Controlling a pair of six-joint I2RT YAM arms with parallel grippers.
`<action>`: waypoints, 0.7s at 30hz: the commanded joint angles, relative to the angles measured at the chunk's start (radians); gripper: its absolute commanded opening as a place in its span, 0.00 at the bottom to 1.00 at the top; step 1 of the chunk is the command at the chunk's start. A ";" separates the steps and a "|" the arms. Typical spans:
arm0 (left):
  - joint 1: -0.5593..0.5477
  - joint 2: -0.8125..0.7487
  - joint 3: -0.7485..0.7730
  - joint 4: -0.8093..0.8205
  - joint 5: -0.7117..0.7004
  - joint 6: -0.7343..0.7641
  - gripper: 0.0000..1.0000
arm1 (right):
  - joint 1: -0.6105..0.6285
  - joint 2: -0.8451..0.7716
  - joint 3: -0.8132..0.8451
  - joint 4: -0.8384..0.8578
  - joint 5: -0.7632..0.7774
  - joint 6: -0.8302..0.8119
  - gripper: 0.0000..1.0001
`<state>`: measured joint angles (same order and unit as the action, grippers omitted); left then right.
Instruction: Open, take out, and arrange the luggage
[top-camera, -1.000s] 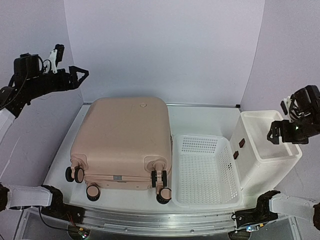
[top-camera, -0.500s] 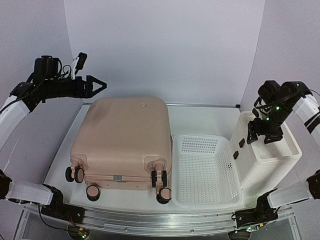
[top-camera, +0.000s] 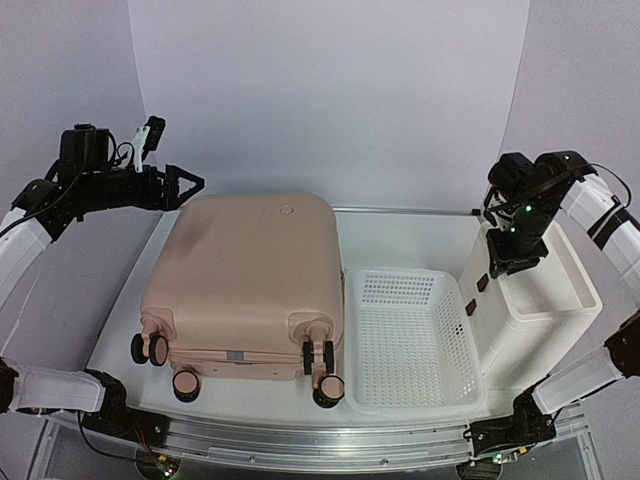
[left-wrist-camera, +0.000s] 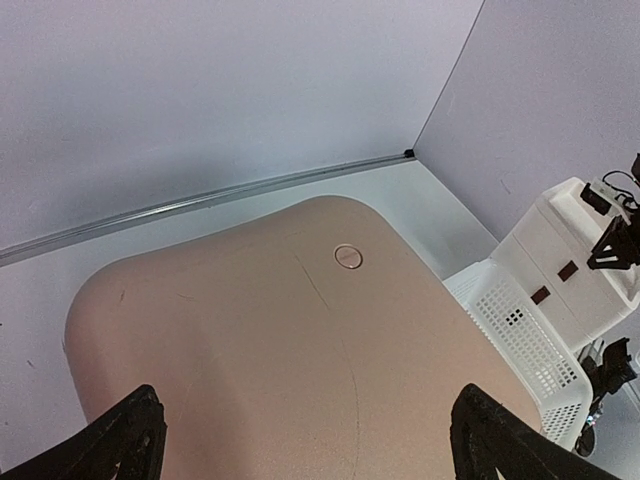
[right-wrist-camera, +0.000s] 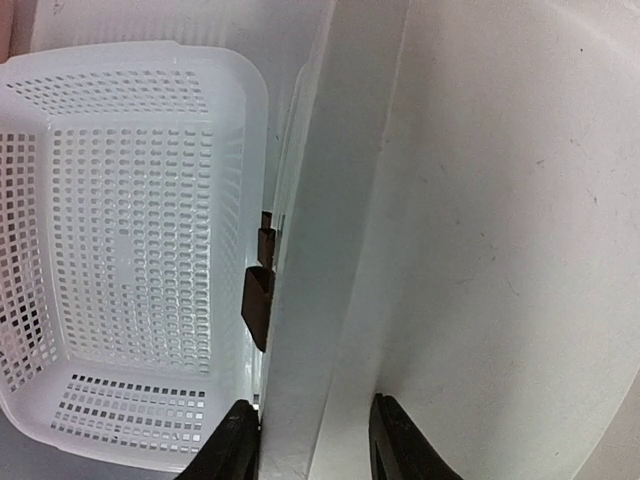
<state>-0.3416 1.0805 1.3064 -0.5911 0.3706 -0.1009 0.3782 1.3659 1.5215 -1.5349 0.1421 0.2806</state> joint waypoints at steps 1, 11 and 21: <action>-0.004 -0.018 -0.004 0.059 -0.018 0.017 0.99 | 0.014 0.056 0.011 0.147 0.043 -0.003 0.34; -0.004 -0.014 -0.010 0.065 -0.015 0.012 1.00 | 0.014 0.134 0.035 0.271 0.018 -0.105 0.16; -0.004 -0.006 -0.013 0.066 -0.012 0.009 1.00 | -0.021 0.337 0.166 0.488 0.025 -0.354 0.00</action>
<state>-0.3416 1.0794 1.2953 -0.5735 0.3626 -0.1017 0.3744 1.5703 1.6566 -1.3334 0.2520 0.1192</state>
